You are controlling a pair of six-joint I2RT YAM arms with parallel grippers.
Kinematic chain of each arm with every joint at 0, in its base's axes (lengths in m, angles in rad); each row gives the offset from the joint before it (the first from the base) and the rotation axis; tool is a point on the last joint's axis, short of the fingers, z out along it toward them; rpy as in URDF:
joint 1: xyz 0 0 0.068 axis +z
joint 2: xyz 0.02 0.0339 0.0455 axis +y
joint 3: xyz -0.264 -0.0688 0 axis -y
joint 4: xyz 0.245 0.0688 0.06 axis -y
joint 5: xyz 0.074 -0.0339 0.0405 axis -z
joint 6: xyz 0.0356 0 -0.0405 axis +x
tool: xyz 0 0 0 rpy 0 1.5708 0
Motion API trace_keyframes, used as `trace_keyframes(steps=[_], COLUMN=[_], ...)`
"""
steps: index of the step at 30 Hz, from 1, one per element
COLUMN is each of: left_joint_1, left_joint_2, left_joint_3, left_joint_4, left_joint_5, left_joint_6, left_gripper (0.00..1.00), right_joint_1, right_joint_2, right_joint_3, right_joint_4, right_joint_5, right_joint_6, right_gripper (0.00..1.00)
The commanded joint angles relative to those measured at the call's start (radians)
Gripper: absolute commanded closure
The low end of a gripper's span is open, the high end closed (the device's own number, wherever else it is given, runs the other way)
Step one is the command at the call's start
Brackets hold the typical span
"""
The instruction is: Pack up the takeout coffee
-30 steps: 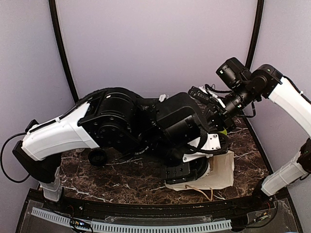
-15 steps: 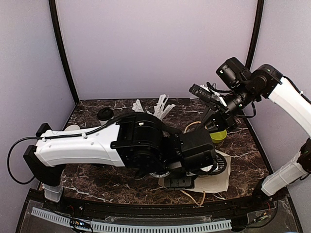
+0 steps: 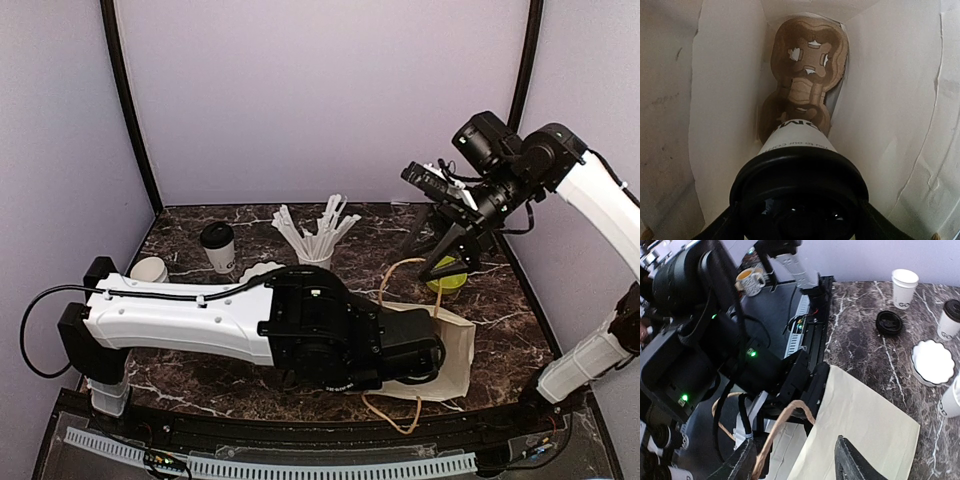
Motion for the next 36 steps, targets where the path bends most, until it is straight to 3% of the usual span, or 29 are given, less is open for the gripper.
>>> trace_keyframes(steps=[1, 9, 14, 19, 23, 36], left_joint_1=[-0.011, -0.015, -0.016, -0.017, -0.016, -0.017], left_joint_2=[-0.014, -0.019, -0.027, -0.045, -0.053, -0.127], left_joint_3=[-0.021, -0.047, -0.064, -0.109, -0.125, -0.250], left_joint_4=[0.017, 0.011, 0.029, 0.081, 0.104, 0.224], left_joint_5=[-0.044, -0.054, -0.060, -0.087, -0.100, -0.166], left_joint_6=[-0.031, -0.064, -0.072, -0.043, -0.038, -0.012], left_gripper=[0.50, 0.50, 0.50, 0.51, 0.51, 0.51], right_joint_1=[-0.104, -0.322, -0.432, -0.437, -0.434, -0.322], right_joint_2=[-0.012, 0.032, 0.112, 0.226, 0.374, 0.684], right_joint_3=[0.054, 0.133, 0.127, -0.028, -0.026, -0.017], right_joint_4=[-0.051, -0.043, 0.119, 0.421, 0.443, 0.451], right_joint_5=[0.012, -0.002, -0.008, 0.186, 0.206, 0.295], right_joint_6=[-0.097, -0.181, -0.053, 0.121, 0.140, 0.195], right_gripper=[0.36, 0.30, 0.36, 0.53, 0.62, 0.66])
